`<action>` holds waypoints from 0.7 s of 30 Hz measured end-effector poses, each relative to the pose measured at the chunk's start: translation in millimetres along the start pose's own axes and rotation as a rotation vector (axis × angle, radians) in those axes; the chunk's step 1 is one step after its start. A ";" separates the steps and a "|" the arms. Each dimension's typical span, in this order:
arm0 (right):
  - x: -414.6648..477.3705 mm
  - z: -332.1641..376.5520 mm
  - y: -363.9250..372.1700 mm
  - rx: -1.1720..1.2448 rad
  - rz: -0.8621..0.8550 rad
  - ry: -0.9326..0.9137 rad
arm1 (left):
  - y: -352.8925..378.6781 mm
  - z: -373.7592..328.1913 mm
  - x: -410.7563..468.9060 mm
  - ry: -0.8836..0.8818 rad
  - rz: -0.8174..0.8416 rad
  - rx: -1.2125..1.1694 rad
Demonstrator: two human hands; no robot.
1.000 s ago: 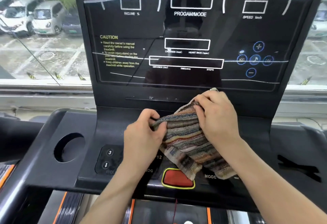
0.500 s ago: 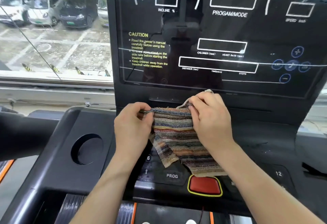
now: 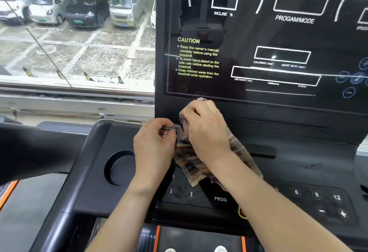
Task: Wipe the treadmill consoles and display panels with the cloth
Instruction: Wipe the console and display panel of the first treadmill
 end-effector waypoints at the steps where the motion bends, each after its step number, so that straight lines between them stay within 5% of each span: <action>1: 0.5 -0.7 -0.8 -0.001 0.008 -0.008 | 0.8 -2.8 -0.9 0.017 0.007 -0.011; 14: -44.7 -80.7 -94.1 -0.156 -0.089 0.260 | 31.0 -39.5 -9.6 0.271 -0.034 0.008; 21: 2.1 -9.2 -18.2 0.021 0.004 -0.050 | 12.9 -30.8 -1.7 0.095 -0.189 0.077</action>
Point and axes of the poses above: each hand's wrist, its own x-axis towards the middle knuckle, its own y-axis out of the palm, z = x × y, the point moved 8 cm from there along x, towards the middle knuckle, and after that the axes turned 13 degrees about x, right-handed, at the moved point
